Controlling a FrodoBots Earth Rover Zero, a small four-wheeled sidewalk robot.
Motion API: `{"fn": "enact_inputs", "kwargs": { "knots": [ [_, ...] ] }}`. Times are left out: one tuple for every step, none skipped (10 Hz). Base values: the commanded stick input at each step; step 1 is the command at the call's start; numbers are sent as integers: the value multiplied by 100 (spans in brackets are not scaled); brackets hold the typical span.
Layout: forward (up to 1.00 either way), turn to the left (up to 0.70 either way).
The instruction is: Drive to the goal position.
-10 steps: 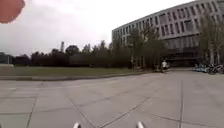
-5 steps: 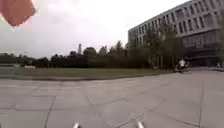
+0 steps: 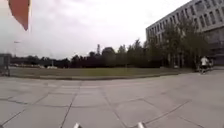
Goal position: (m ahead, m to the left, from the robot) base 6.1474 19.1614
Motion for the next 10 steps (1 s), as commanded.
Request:
{"fn": "enact_inputs", "kwargs": {
  "knots": [
    [0, 85],
    [0, 85],
    [0, 85],
    [0, 85],
    [0, 85],
    [0, 85],
    [0, 85],
    [0, 85],
    [0, 85],
    [0, 85]
  ]
}}
